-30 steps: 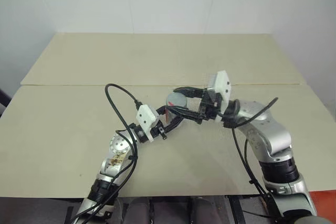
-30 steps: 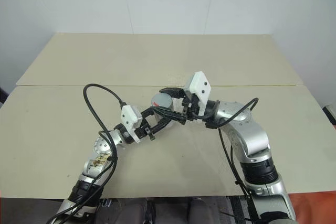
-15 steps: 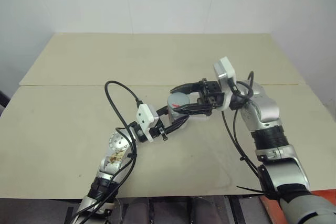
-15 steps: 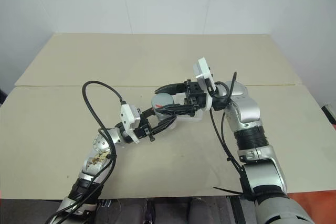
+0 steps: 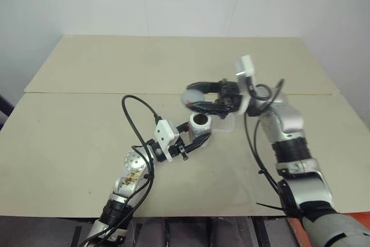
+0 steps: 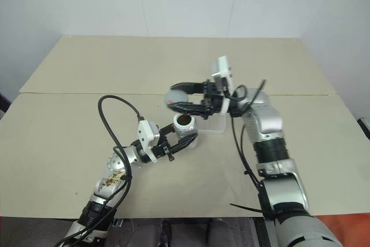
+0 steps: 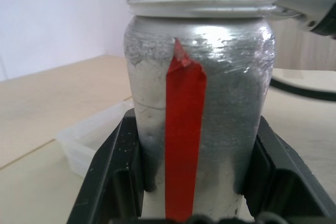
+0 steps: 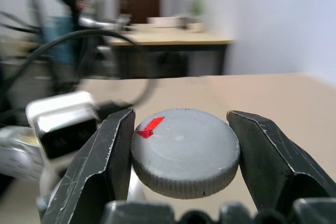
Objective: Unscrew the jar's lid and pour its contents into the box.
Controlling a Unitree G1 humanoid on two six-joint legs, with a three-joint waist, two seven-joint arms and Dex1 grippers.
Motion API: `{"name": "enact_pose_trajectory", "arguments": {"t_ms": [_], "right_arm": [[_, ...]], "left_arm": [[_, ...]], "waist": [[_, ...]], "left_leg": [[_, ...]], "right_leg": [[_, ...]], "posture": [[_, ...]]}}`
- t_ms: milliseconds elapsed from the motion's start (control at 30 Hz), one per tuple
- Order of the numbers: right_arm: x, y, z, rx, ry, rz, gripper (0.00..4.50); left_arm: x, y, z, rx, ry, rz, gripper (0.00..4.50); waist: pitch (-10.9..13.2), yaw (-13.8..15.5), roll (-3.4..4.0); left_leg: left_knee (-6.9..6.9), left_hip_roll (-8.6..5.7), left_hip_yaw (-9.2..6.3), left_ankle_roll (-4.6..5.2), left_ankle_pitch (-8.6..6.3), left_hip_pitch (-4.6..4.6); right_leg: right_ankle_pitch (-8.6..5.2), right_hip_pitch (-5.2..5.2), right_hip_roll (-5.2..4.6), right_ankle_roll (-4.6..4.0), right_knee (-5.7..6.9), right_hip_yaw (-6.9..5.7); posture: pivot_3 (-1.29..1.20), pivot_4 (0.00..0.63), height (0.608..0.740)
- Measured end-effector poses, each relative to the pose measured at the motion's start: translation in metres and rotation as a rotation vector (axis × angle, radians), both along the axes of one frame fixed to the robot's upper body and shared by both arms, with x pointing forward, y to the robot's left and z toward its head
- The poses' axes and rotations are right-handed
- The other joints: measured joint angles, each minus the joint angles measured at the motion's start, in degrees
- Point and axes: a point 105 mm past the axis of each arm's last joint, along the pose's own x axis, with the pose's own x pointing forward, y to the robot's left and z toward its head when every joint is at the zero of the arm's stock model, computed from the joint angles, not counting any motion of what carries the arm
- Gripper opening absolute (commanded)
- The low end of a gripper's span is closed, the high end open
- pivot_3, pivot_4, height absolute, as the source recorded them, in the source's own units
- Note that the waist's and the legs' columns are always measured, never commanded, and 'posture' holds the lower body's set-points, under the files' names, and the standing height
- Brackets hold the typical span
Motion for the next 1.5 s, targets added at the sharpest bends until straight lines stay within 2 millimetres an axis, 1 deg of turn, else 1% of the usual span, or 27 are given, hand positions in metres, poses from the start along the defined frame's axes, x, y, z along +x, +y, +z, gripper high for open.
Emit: {"name": "enact_pose_trajectory", "arguments": {"t_ms": [67, 100, 200, 267, 300, 333, 400, 433, 533, 600, 633, 733, 800, 867, 900, 933, 1033, 1067, 1100, 1200, 1267, 1333, 1400, 1500], "right_arm": [[-0.005, -0.026, -0.001, -0.01, -0.035, -0.126, 2.9], [-0.007, -0.037, -0.004, -0.018, -0.037, -0.192, 2.9], [-0.014, -0.07, -0.026, -0.069, 0.011, -0.413, 2.9], [-0.019, -0.088, -0.041, -0.103, 0.053, -0.552, 2.9], [-0.02, -0.093, -0.048, -0.114, 0.074, -0.594, 2.9], [-0.023, -0.104, -0.062, -0.133, 0.121, -0.695, 2.9], [-0.026, -0.116, -0.088, -0.166, 0.218, -0.816, 2.9], [-0.029, -0.123, -0.108, -0.195, 0.288, -0.888, 2.9], [-0.037, -0.125, -0.14, -0.263, 0.387, -0.966, 2.9], [-0.039, -0.12, -0.153, -0.287, 0.433, -0.983, 2.9], [-0.039, -0.119, -0.155, -0.296, 0.434, -0.995, 2.9], [-0.039, -0.119, -0.156, -0.315, 0.438, -1.02, 2.9], [-0.04, -0.12, -0.158, -0.318, 0.465, -1.028, 3.5], [-0.045, -0.121, -0.164, -0.329, 0.501, -1.025, 3.98], [-0.047, -0.118, -0.163, -0.325, 0.505, -1.014, 4.39], [-0.048, -0.117, -0.163, -0.326, 0.506, -1.009, 4.45], [-0.05, -0.115, -0.158, -0.323, 0.489, -1.008, 4.45], [-0.05, -0.113, -0.151, -0.306, 0.476, -1.004, 4.45], [-0.049, -0.111, -0.142, -0.289, 0.446, -0.999, 4.45], [-0.046, -0.103, -0.106, -0.236, 0.323, -0.982, 4.45], [-0.045, -0.097, -0.083, -0.232, 0.238, -0.959, 4.45], [-0.046, -0.092, -0.066, -0.255, 0.167, -0.946, 4.45], [-0.048, -0.089, -0.066, -0.293, 0.149, -0.936, 4.45], [-0.052, -0.08, -0.07, -0.335, 0.138, -0.912, 4.45]], "left_arm": [[0.001, 0.002, 0.0, 0.0, 0.002, 0.015, 2.01], [0.001, 0.003, -0.001, -0.001, 0.003, 0.022, 2.01], [0.002, 0.005, 0.001, -0.005, 0.002, 0.038, 2.01], [0.004, 0.005, 0.002, -0.003, -0.003, 0.053, 2.01], [0.006, 0.006, 0.004, -0.006, -0.006, 0.06, 2.01], [0.009, 0.005, 0.005, -0.003, -0.012, 0.069, 2.01], [0.015, 0.01, 0.008, 0.001, -0.017, 0.095, 2.01], [0.019, 0.011, 0.01, 0.006, -0.022, 0.103, 2.01], [0.028, 0.014, 0.012, 0.02, -0.025, 0.115, 2.01], [0.033, 0.016, 0.012, 0.033, -0.027, 0.124, 2.01], [0.036, 0.018, 0.012, 0.043, -0.028, 0.128, 2.01], [0.041, 0.02, 0.013, 0.055, -0.031, 0.134, 2.01], [0.044, 0.022, 0.014, 0.061, -0.033, 0.137, 2.01], [0.044, 0.023, 0.015, 0.065, -0.038, 0.134, 2.01], [0.046, 0.025, 0.015, 0.071, -0.038, 0.139, 2.01], [0.047, 0.027, 0.015, 0.073, -0.037, 0.144, 2.01], [0.051, 0.033, 0.013, 0.099, -0.04, 0.156, 2.01], [0.054, 0.035, 0.014, 0.119, -0.048, 0.161, 2.01], [0.058, 0.037, 0.015, 0.141, -0.059, 0.168, 2.01], [0.072, 0.039, 0.024, 0.2, -0.105, 0.188, 2.01], [0.083, 0.041, 0.032, 0.261, -0.153, 0.199, 2.01], [0.096, 0.043, 0.044, 0.347, -0.223, 0.203, 2.01], [0.104, 0.043, 0.051, 0.41, -0.286, 0.198, 2.01], [0.116, 0.037, 0.05, 0.545, -0.356, 0.187, 2.01]], "waist": [[0.0, 0.09, 0.0], [0.0, 0.04, 0.0], [0.0, -0.03, 0.0], [0.0, -0.32, 0.0], [-0.01, -0.29, 0.01], [-0.01, -0.27, 0.01], [-0.03, -0.43, 0.04], [-0.04, -0.48, 0.07], [-0.06, -0.69, 0.09], [-0.06, -0.76, 0.09], [-0.06, -0.76, 0.09], [-0.06, -0.67, 0.09], [-0.06, -0.64, 0.09], [-0.06, -0.48, 0.09], [-0.06, -0.41, 0.09], [-0.06, -0.37, 0.09], [-0.06, -0.36, 0.09], [-0.06, -0.34, 0.09], [-0.05, -0.32, 0.09], [-0.05, -0.31, 0.08], [-0.05, -0.28, 0.07], [-0.05, -0.24, 0.07], [-0.05, -0.19, 0.07], [-0.03, -0.04, 0.04]], "left_leg": [[0.0, 0.01, 0.0, 0.06, -0.04, 0.0], [-0.02, 0.01, 0.0, 0.06, -0.04, 0.0], [0.0, 0.0, 0.01, 0.09, -0.05, 0.03], [-0.03, -0.02, 0.01, 0.15, -0.09, 0.13], [-0.02, -0.02, -0.03, 0.16, -0.09, 0.15], [-0.03, 0.0, -0.04, 0.14, -0.08, 0.18], [-0.05, -0.02, -0.01, 0.13, -0.07, 0.23], [-0.05, -0.03, 0.0, 0.13, -0.07, 0.26], [-0.09, -0.04, 0.02, 0.13, -0.07, 0.29], [-0.11, -0.04, 0.03, 0.13, -0.07, 0.27], [-0.1, -0.05, 0.02, 0.14, -0.07, 0.25], [-0.08, -0.04, 0.0, 0.14, -0.08, 0.27], [-0.08, -0.04, 0.0, 0.15, -0.08, 0.3], [-0.1, -0.04, -0.01, 0.15, -0.08, 0.28], [-0.11, -0.03, -0.01, 0.15, -0.08, 0.29], [-0.1, -0.03, -0.01, 0.15, -0.08, 0.26], [-0.08, -0.04, -0.01, 0.15, -0.08, 0.21], [-0.07, -0.05, -0.01, 0.15, -0.08, 0.19], [-0.07, -0.05, -0.03, 0.15, -0.08, 0.19], [-0.05, -0.07, -0.03, 0.15, -0.08, 0.19], [-0.05, -0.08, -0.08, 0.16, -0.08, 0.14], [-0.06, -0.08, -0.09, 0.16, -0.08, 0.1], [-0.05, -0.08, -0.05, 0.16, -0.08, 0.06], [0.03, -0.12, 0.01, 0.14, -0.07, -0.14]], "right_leg": [[0.0, 0.01, 0.0, 0.0, -0.03, -0.01], [0.0, 0.01, 0.0, 0.0, -0.04, 0.0], [0.0, 0.01, 0.0, 0.0, -0.1, 0.05], [0.0, 0.02, 0.01, 0.0, -0.16, 0.12], [0.0, 0.07, 0.02, 0.0, -0.15, 0.07], [0.0, 0.08, 0.04, -0.01, -0.13, 0.07], [0.01, 0.07, 0.05, -0.04, -0.08, 0.16], [0.01, 0.08, 0.05, -0.04, -0.08, 0.18], [0.01, 0.08, 0.1, -0.03, -0.1, 0.22], [0.01, 0.05, 0.11, -0.03, -0.12, 0.24], [0.01, 0.05, 0.11, -0.03, -0.15, 0.22], [0.01, 0.11, 0.12, -0.03, -0.19, 0.19], [0.01, 0.14, 0.12, -0.03, -0.18, 0.19], [0.01, 0.11, 0.12, -0.03, -0.19, 0.18], [0.01, 0.12, 0.14, -0.03, -0.19, 0.19], [0.01, 0.11, 0.14, -0.03, -0.22, 0.18], [0.01, 0.08, 0.14, -0.03, -0.22, 0.18], [0.01, 0.06, 0.13, -0.02, -0.21, 0.19], [0.01, 0.06, 0.14, -0.02, -0.2, 0.17], [0.01, 0.07, 0.14, -0.02, -0.2, 0.16], [0.02, 0.06, 0.15, -0.01, -0.23, 0.1], [0.02, 0.06, 0.16, -0.01, -0.26, 0.05], [0.01, 0.08, 0.16, 0.0, -0.23, 0.04], [0.03, 0.02, 0.16, 0.04, -0.24, -0.07]], "posture": [[0.0, 0.15, 0.74], [0.0, 0.15, 0.74], [0.0, 0.15, 0.74], [0.0, 0.15, 0.74], [0.0, 0.15, 0.74], [0.0, 0.15, 0.74], [0.0, 0.15, 0.74], [0.0, 0.15, 0.74], [0.0, 0.15, 0.74], [0.0, 0.15, 0.74], [0.0, 0.15, 0.74], [0.0, 0.15, 0.74], [0.0, 0.15, 0.74], [0.0, 0.15, 0.74], [0.0, 0.15, 0.74], [0.0, 0.15, 0.74], [0.0, 0.15, 0.74], [0.0, 0.15, 0.74], [0.0, 0.15, 0.74], [0.0, 0.15, 0.74], [0.0, 0.15, 0.74], [0.0, 0.15, 0.74], [0.0, 0.15, 0.74], [0.0, 0.15, 0.74]]}}
